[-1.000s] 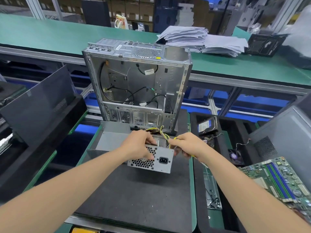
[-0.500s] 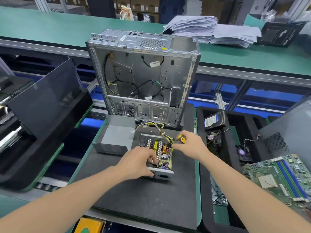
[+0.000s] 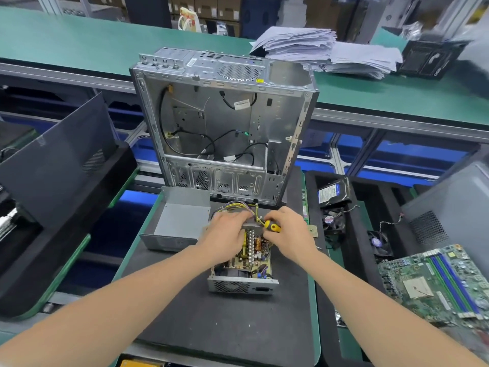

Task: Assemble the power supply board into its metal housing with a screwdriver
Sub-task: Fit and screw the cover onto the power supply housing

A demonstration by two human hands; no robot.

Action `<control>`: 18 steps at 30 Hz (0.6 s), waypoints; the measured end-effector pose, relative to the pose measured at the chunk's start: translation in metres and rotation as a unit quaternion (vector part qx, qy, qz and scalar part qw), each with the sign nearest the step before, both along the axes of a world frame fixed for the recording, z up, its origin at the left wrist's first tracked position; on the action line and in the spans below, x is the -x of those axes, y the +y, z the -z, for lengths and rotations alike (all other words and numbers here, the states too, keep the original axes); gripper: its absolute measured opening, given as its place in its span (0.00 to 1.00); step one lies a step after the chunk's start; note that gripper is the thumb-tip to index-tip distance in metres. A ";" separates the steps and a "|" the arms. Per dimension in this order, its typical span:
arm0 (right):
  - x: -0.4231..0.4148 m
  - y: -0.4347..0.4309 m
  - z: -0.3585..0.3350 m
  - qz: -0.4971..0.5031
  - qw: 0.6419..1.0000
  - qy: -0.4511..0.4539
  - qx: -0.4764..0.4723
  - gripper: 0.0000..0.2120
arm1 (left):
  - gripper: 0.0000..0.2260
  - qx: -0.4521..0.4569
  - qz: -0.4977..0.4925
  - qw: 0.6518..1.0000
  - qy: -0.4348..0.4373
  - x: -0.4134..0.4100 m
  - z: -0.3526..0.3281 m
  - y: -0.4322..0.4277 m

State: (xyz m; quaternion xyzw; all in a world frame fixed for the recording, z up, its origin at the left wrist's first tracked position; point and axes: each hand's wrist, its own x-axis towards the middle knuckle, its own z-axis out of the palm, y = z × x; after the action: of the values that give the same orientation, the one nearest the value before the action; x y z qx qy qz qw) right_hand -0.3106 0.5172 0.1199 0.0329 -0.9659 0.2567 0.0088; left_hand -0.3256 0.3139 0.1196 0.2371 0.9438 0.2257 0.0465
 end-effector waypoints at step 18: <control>0.038 0.016 -0.006 0.144 0.962 -0.147 0.181 0.09 | 0.09 0.043 0.127 0.986 -0.094 0.033 -0.003 0.007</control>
State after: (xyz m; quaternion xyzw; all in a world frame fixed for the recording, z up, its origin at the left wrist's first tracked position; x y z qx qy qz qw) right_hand -0.3489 0.5336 0.1257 -0.1464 -0.8887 0.4250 -0.0906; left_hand -0.3585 0.3210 0.1224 0.3307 0.9061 0.1985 0.1735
